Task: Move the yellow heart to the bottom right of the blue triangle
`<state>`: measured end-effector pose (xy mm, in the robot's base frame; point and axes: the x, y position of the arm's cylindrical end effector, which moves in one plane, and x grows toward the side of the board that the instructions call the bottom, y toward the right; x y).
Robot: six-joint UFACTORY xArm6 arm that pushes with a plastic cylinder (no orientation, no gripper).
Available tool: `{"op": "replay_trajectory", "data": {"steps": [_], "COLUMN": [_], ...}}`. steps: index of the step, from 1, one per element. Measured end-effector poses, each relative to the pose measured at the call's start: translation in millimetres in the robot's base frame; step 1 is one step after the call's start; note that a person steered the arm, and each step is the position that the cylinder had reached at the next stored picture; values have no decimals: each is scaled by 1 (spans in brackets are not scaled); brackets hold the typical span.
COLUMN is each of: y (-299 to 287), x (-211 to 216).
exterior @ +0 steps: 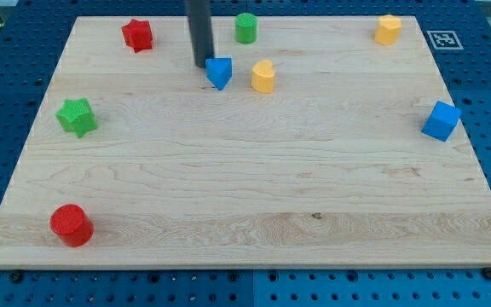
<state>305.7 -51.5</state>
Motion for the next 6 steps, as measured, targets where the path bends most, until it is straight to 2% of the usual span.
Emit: {"op": "replay_trajectory", "data": {"steps": [2,3,6], "y": [73,89,109], "x": [7,23,33]}}
